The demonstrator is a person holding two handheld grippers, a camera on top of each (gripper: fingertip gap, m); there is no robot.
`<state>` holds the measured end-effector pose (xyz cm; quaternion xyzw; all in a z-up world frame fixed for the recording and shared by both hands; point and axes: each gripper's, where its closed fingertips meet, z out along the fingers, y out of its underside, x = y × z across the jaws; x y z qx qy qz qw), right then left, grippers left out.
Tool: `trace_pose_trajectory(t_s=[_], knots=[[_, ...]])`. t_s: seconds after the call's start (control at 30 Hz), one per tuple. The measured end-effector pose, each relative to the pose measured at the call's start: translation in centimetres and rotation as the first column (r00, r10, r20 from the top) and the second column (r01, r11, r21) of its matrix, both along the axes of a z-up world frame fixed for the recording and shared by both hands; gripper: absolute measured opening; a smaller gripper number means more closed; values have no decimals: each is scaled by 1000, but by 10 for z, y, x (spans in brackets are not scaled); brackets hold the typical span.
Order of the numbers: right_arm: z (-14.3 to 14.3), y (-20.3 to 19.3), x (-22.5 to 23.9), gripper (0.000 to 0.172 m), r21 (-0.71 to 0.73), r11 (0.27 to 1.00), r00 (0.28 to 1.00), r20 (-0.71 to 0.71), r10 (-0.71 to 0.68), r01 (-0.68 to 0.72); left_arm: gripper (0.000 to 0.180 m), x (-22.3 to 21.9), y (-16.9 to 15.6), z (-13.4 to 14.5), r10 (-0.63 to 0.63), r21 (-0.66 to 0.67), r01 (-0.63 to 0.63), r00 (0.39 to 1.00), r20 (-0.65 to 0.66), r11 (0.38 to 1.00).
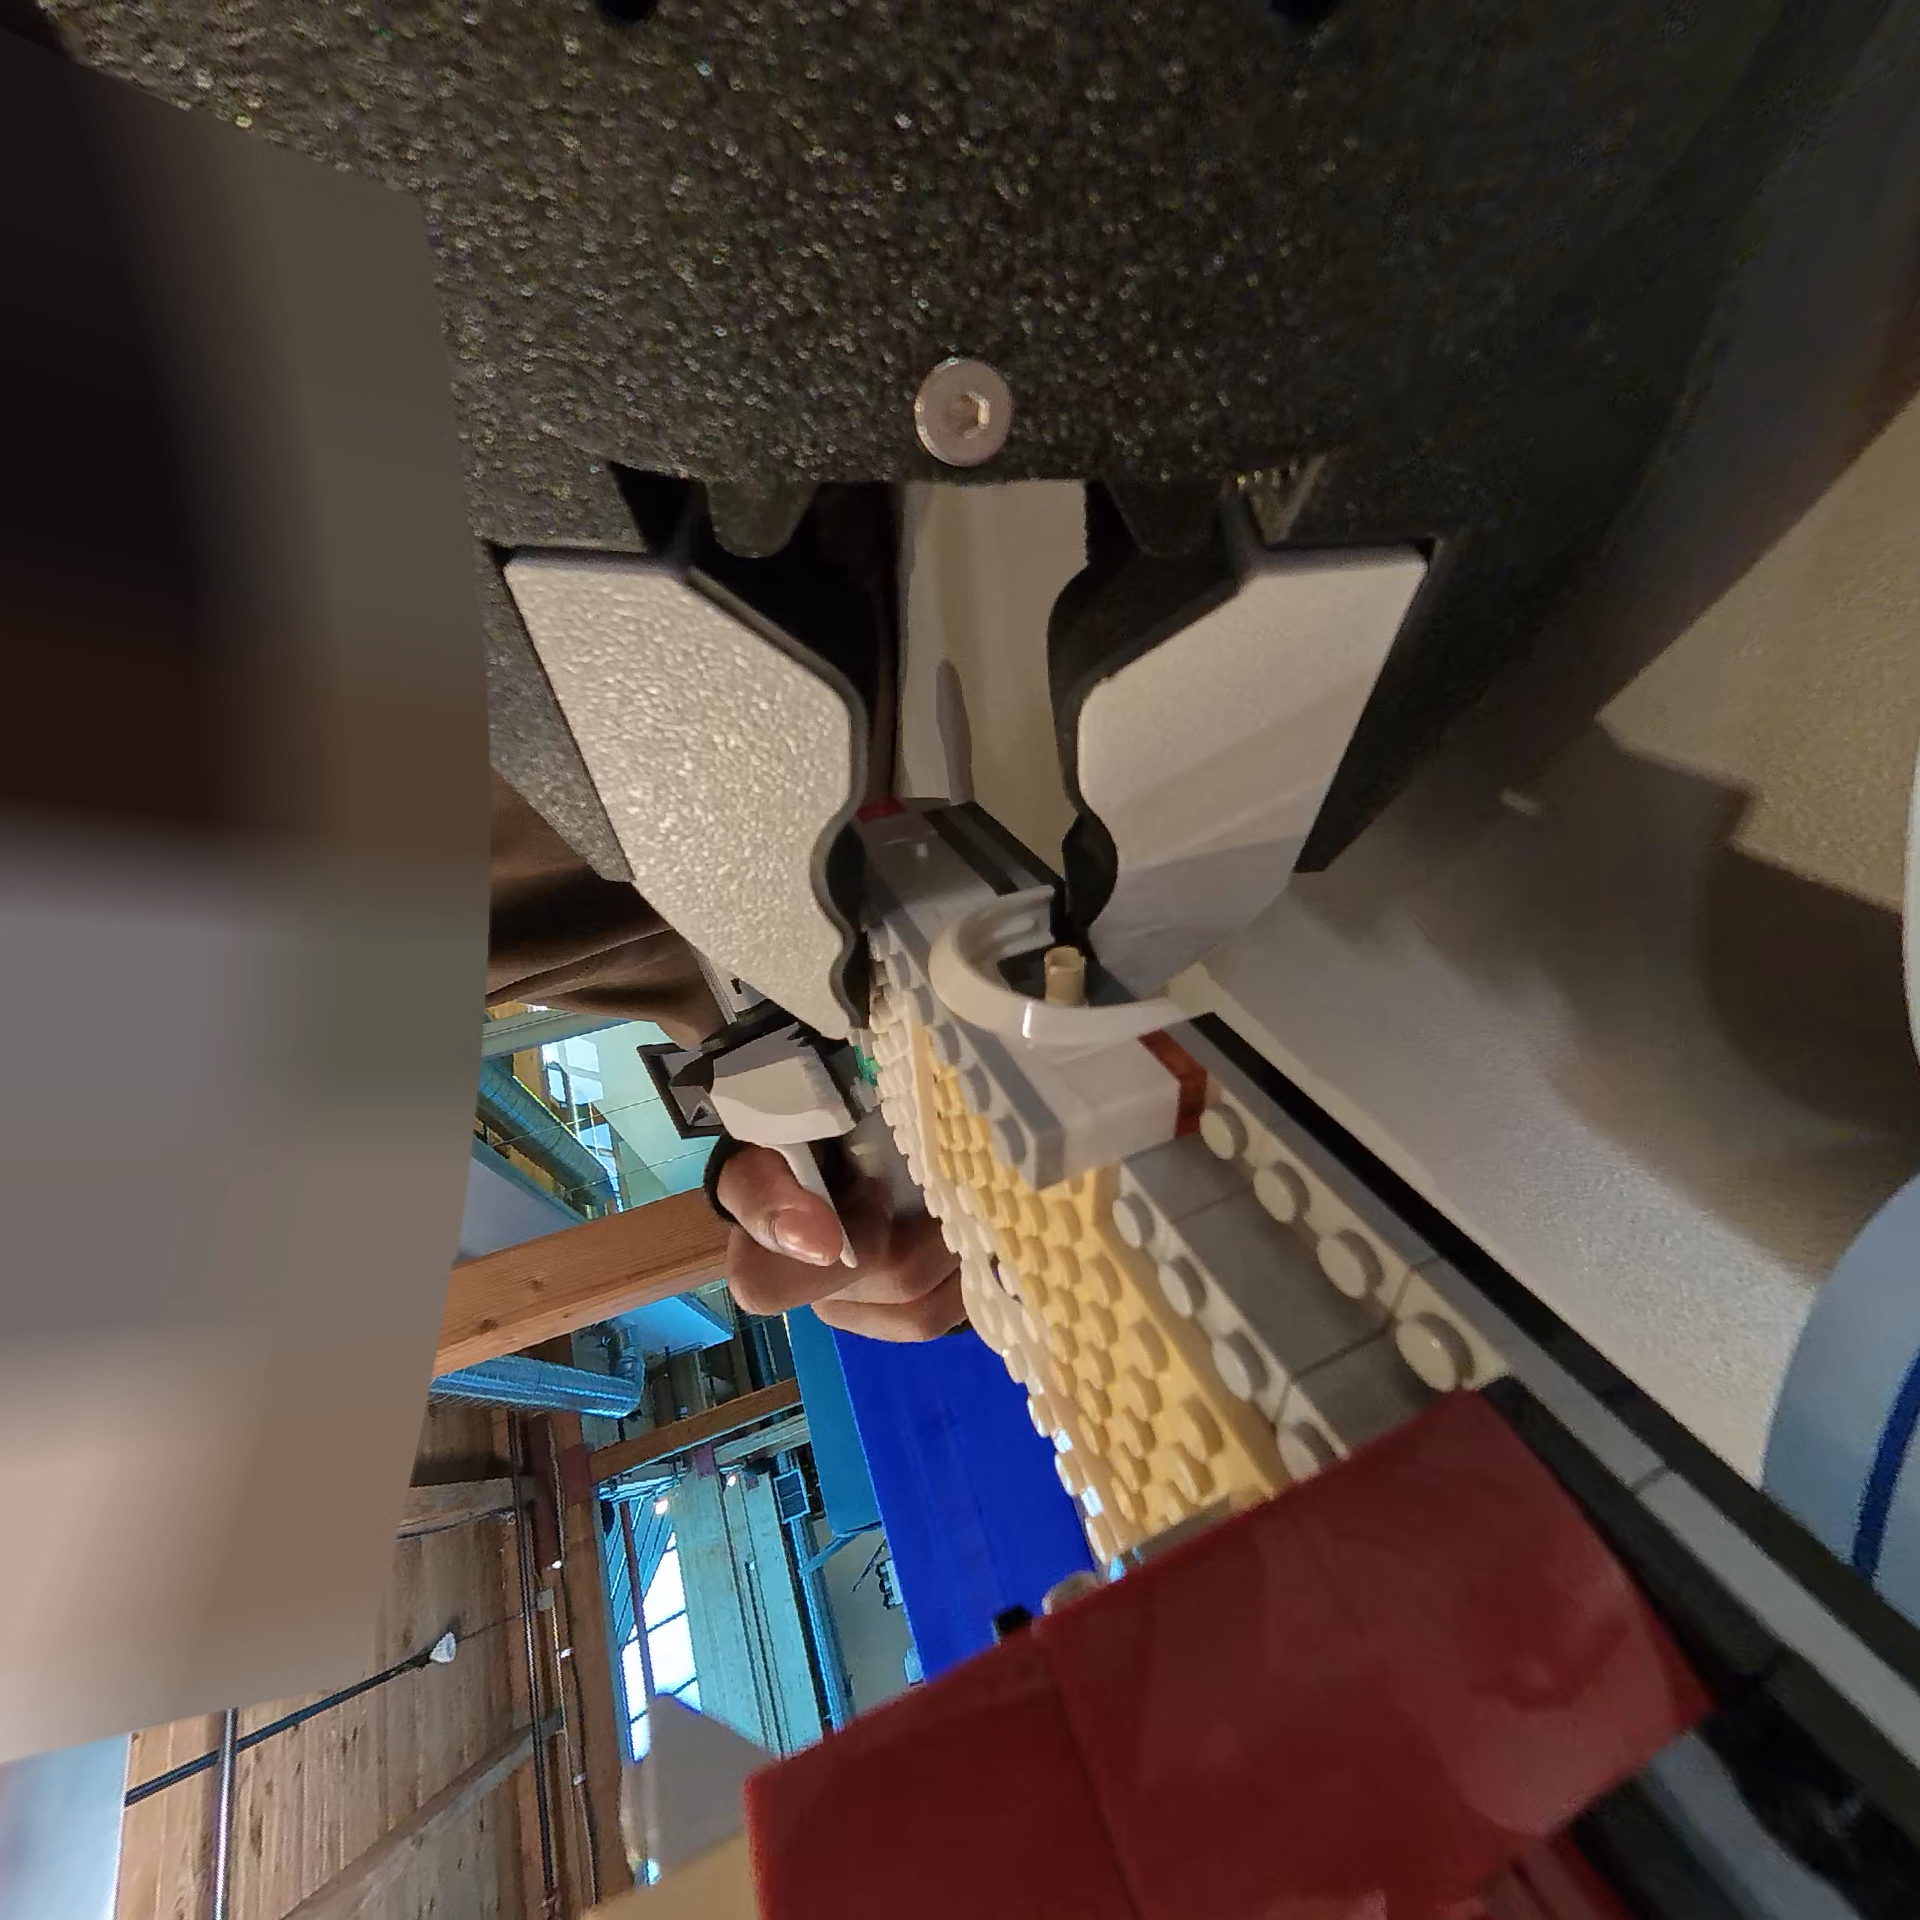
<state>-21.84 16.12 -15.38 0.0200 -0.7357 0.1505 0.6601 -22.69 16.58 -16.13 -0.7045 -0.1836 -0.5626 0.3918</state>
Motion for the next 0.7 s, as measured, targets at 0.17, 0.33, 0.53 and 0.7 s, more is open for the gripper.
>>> trace_pose_trajectory(t_s=[0.17, 0.33, 0.53, 0.7], knots=[[-1, 2, 1, 26, 7, 1000, 1000, 7, 3, -3, 36, 0, 0, -1, -1, -4, 0, 1000, -5, 1000], [0, 7, 4, 26, 19, 1000, 1000, 7, 2, -2, 35, 0, 0, -1, 1, -5, -1, 1000, -4, 1000], [1, 14, 6, 25, 43, 999, 1000, 5, -4, 4, 35, -1, 0, -1, 6, -8, -6, 1000, -4, 1000], [1, 16, 7, 25, 53, 999, 1000, 10, -7, 7, 35, -1, 0, -1, 8, -9, -8, 1000, -3, 1000]])
